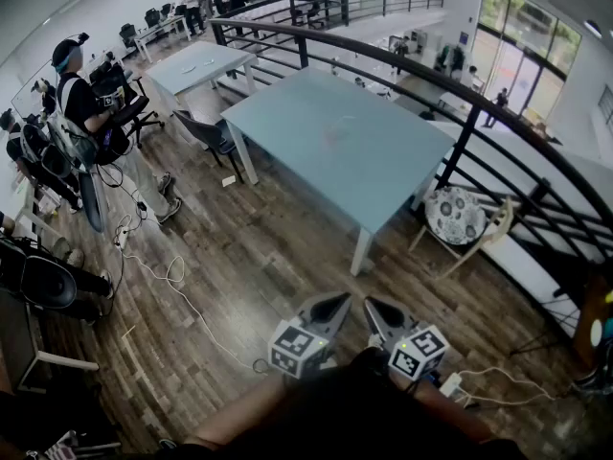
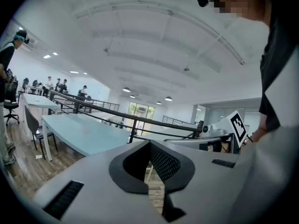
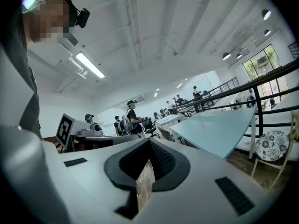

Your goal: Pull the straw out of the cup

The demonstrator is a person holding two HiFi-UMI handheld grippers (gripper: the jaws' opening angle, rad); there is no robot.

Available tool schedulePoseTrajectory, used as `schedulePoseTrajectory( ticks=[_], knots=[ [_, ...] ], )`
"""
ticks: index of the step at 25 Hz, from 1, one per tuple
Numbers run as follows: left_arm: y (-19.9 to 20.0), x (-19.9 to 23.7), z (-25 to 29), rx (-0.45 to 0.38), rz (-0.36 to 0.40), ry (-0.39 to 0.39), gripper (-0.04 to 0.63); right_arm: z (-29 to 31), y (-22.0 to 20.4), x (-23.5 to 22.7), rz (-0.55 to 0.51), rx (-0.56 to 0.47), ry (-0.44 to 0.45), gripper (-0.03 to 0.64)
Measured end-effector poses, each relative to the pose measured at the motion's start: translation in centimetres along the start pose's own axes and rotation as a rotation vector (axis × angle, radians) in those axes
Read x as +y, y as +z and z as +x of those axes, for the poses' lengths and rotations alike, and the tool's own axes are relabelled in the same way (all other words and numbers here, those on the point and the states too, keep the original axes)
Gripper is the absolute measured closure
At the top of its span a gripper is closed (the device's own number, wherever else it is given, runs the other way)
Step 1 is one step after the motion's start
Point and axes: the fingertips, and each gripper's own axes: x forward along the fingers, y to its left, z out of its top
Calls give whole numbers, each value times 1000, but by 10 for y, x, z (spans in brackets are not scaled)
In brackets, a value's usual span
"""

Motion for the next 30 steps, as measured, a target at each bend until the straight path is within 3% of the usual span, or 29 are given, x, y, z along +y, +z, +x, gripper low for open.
schedulePoseTrajectory(
  ticks=[15,30],
  knots=[
    [2,11,20,0,-18,-3,584,10,11,-16,24,-18,27,606],
    [25,38,114,-3,-39,33,584,37,49,-107,22,22,82,606]
  ],
)
